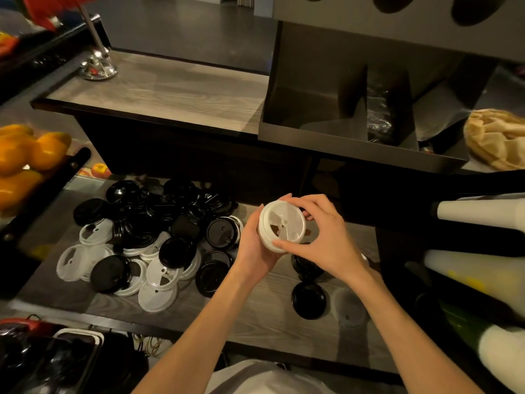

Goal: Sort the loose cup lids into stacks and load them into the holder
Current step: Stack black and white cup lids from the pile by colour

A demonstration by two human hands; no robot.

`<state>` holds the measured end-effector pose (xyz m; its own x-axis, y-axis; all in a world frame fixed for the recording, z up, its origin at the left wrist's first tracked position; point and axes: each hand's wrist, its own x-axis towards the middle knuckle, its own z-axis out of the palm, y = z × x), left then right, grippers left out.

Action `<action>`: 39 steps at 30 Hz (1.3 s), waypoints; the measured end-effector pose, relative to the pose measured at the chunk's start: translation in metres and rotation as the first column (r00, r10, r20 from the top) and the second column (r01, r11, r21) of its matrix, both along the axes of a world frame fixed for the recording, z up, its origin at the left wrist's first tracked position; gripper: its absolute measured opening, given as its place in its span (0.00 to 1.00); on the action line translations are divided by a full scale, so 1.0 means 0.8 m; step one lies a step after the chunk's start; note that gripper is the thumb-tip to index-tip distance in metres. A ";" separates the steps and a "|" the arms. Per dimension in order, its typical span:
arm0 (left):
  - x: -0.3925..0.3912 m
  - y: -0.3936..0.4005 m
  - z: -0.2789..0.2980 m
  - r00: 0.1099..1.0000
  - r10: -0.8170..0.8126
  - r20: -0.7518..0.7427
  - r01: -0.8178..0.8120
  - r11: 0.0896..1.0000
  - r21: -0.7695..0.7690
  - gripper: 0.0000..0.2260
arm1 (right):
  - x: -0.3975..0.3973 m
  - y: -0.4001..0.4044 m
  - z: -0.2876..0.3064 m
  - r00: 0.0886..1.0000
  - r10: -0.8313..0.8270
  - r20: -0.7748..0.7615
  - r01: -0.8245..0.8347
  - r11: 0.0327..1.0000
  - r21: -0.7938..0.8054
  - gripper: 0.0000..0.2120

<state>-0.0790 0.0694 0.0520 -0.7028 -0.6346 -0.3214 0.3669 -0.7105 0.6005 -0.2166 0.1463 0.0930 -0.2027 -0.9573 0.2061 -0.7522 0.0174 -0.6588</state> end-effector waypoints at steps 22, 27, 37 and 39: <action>-0.026 0.019 0.029 0.996 -0.083 0.027 0.086 0.987 -0.139 0.24 | -0.023 0.029 0.009 0.998 -0.052 0.034 0.048 0.993 0.110 0.42; -0.030 0.021 0.031 0.992 -0.097 0.085 0.114 0.967 -0.229 0.23 | -0.024 0.034 0.009 0.996 -0.073 0.053 0.070 0.995 0.070 0.41; -0.029 0.014 0.033 0.965 -0.072 0.253 0.110 0.984 -0.139 0.25 | -0.035 0.031 0.023 0.992 -0.014 0.129 0.000 0.995 0.102 0.38; -0.029 0.015 0.035 0.964 -0.059 0.258 0.105 0.980 -0.169 0.24 | -0.032 0.030 0.021 0.991 -0.007 0.136 -0.007 0.995 0.103 0.38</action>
<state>-0.1021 0.0817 0.0798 -0.6664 -0.6419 -0.3794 0.1337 -0.6034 0.7861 -0.2419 0.1702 0.1100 -0.2225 -0.9719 0.0770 -0.6558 0.0907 -0.7494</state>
